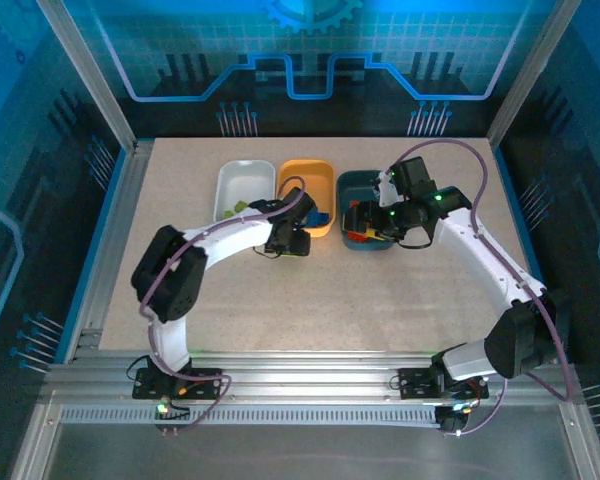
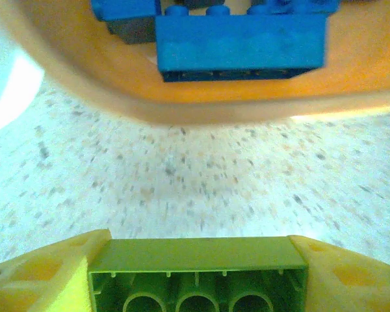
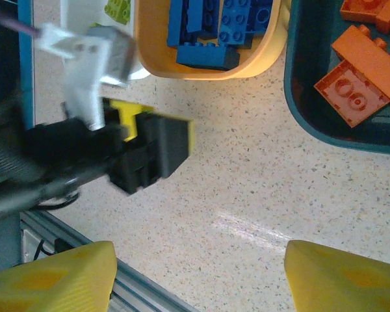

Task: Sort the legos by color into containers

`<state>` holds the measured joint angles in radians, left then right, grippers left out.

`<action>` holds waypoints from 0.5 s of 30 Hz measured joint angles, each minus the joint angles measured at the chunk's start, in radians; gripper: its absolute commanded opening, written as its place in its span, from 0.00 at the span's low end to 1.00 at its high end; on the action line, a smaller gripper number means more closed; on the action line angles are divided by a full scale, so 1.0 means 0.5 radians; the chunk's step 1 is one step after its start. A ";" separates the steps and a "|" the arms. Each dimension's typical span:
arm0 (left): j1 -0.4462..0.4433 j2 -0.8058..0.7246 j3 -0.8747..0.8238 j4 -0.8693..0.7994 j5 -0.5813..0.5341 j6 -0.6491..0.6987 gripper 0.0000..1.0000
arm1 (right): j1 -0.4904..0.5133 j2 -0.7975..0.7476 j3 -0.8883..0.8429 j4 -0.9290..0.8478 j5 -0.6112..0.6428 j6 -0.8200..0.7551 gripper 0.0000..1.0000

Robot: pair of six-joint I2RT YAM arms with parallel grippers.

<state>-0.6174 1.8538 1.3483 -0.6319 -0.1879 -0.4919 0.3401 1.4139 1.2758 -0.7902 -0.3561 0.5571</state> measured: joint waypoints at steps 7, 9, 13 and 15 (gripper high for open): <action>0.169 -0.305 0.117 -0.166 0.003 0.046 0.54 | -0.002 0.000 -0.117 0.044 0.008 0.001 0.70; 0.294 -0.275 0.225 -0.208 0.003 0.086 0.54 | -0.005 0.000 -0.145 0.048 0.016 0.007 0.70; 0.512 -0.131 0.481 -0.254 0.003 0.165 0.54 | -0.025 -0.022 -0.171 0.063 0.040 0.014 0.70; 0.591 -0.021 0.615 -0.266 0.002 0.207 0.54 | -0.041 -0.058 -0.177 0.066 0.070 0.021 0.71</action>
<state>-0.3222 1.8435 1.6558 -0.7650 -0.1867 -0.3885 0.3195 1.3849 1.1873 -0.7574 -0.3210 0.5678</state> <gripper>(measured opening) 0.623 0.705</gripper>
